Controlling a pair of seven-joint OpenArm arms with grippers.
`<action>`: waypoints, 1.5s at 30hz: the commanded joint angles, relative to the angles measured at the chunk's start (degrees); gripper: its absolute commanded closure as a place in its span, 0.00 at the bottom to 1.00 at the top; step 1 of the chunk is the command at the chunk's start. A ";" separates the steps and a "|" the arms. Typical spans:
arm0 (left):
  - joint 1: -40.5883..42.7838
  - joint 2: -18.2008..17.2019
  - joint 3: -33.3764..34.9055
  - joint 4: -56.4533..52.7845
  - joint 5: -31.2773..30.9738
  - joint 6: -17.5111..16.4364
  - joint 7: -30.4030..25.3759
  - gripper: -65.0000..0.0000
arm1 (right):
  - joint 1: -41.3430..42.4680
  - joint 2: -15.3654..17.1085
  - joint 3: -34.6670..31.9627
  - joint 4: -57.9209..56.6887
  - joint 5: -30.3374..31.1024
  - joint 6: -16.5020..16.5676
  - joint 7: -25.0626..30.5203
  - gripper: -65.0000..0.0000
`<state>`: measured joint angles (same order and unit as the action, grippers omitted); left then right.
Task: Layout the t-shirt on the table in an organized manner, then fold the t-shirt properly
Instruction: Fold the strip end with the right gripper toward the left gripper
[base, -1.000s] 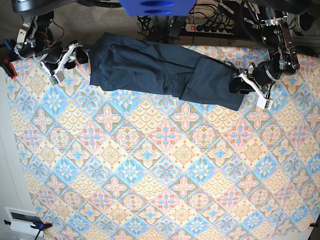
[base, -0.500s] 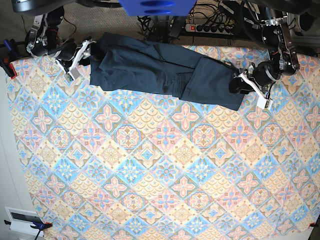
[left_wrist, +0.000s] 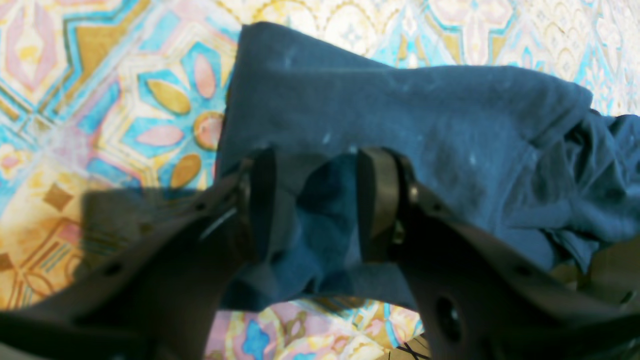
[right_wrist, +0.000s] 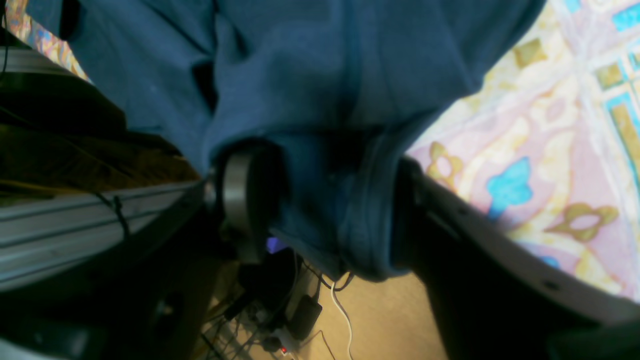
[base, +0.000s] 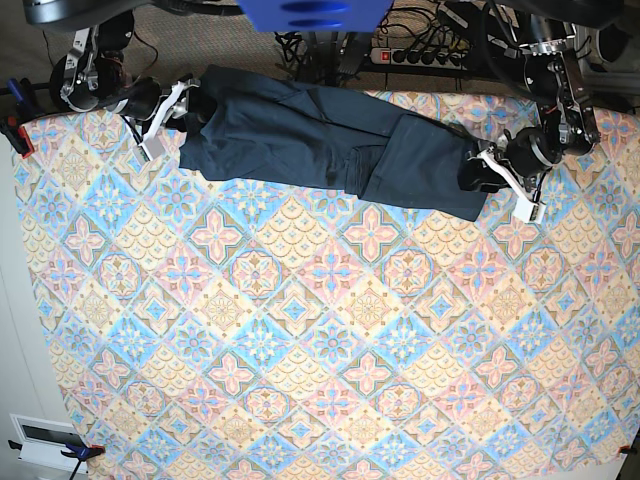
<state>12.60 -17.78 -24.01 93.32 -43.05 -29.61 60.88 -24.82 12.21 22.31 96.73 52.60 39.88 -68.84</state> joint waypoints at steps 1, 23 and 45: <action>-0.51 -0.64 -0.39 0.88 -1.04 -0.15 -0.79 0.60 | -0.10 -0.03 0.07 -0.16 0.02 0.12 -0.39 0.50; -0.51 -0.64 -0.39 0.97 -1.04 -0.15 -0.79 0.60 | 4.64 -1.70 5.17 -2.27 -0.07 0.12 -0.30 1.00; -0.16 -0.02 -0.21 0.97 -1.04 -0.15 -0.79 0.64 | 19.59 2.43 7.63 -7.80 -7.81 0.12 -0.39 1.00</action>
<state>12.71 -17.17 -24.01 93.32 -43.24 -29.58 60.86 -5.06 13.69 29.76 88.18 43.92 39.86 -69.32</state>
